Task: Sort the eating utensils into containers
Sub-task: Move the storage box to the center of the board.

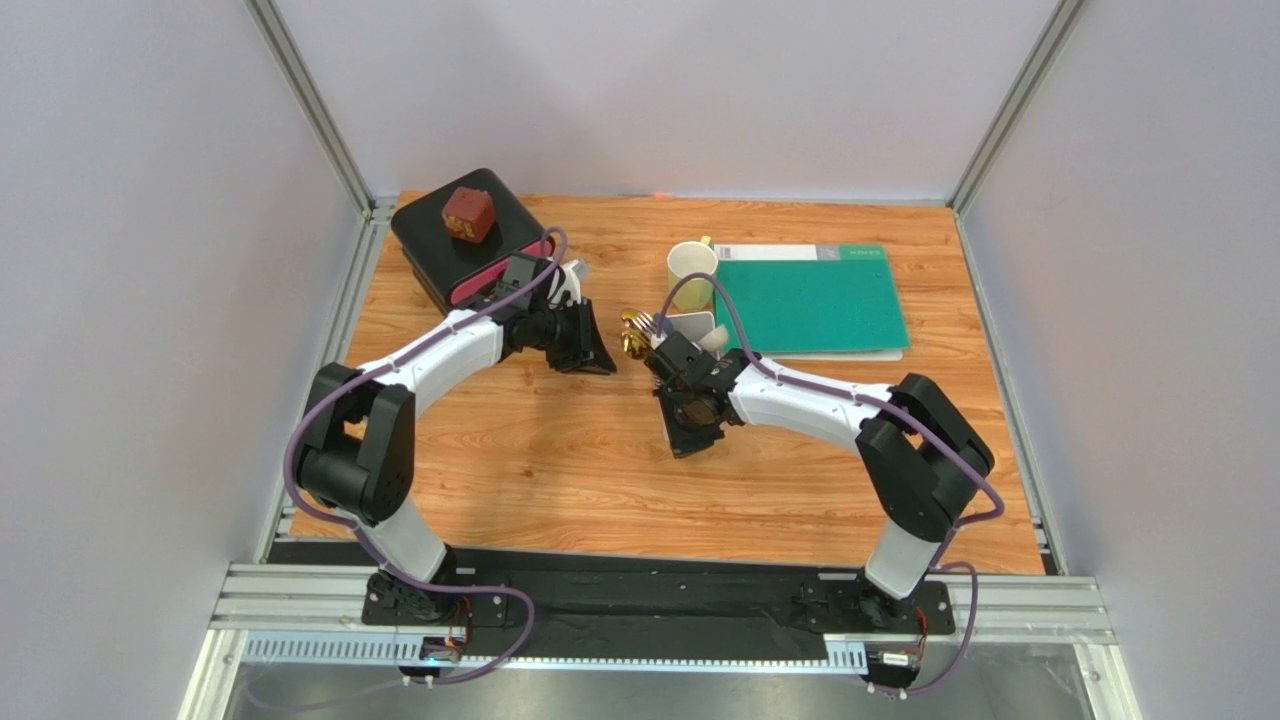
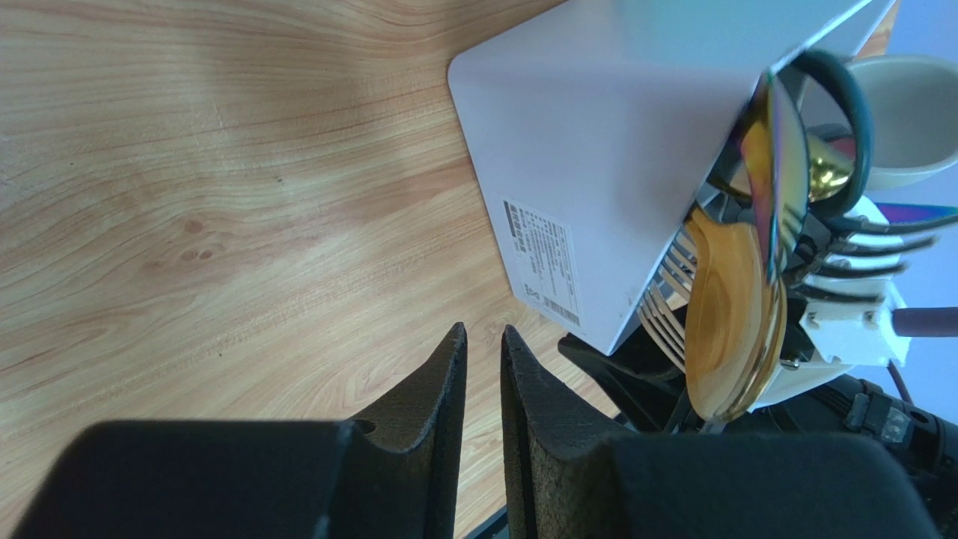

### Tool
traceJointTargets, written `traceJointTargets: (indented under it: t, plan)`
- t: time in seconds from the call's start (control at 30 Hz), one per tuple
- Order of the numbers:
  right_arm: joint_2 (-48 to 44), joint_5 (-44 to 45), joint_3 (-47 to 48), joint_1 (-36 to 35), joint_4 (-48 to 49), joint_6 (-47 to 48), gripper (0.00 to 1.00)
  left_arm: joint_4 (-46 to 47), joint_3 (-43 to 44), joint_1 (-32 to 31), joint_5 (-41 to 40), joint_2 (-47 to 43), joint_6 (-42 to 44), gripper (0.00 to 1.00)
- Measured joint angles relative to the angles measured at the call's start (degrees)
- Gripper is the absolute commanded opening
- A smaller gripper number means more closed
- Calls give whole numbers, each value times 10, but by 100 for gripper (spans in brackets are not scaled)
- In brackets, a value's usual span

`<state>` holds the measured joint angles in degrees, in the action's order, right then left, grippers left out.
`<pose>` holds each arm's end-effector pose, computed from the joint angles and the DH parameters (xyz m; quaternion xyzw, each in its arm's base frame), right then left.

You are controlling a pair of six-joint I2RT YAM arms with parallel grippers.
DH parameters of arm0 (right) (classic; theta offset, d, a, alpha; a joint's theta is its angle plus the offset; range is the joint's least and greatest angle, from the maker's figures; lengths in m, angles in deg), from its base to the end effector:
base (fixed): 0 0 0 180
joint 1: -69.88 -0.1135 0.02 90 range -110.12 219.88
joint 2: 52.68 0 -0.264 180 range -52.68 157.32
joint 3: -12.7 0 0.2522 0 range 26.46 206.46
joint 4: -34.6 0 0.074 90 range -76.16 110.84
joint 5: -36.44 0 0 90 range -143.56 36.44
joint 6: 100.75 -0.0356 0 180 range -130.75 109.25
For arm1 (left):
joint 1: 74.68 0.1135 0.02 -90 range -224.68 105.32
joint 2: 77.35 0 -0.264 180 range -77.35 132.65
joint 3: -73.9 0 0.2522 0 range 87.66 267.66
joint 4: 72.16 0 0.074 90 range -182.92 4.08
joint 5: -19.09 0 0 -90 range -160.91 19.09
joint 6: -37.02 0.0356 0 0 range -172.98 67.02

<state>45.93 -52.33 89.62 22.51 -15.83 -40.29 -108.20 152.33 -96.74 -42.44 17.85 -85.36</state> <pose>0.2224 0.2404 0.1770 -0.1514 0.9761 0.0883 0.1283 0.3171 -0.1468 0.2198 -0.0045 0.9220 -0.3486 0.1683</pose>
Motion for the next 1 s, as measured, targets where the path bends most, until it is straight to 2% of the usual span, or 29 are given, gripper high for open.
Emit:
traceJointTargets:
  t: [0.23,0.5,0.7,1.0]
  plan:
    - [-1,-6,36,5,19,-4,22,-2,-1,-1,0,1,4,23]
    - [-28,24,64,50,64,-4,20,-2,-1,-1,0,9,6,23]
    - [-29,27,63,53,62,-4,17,-2,1,-1,-1,20,6,23]
    - [-29,22,62,55,64,-9,17,-3,32,-1,-1,42,6,23]
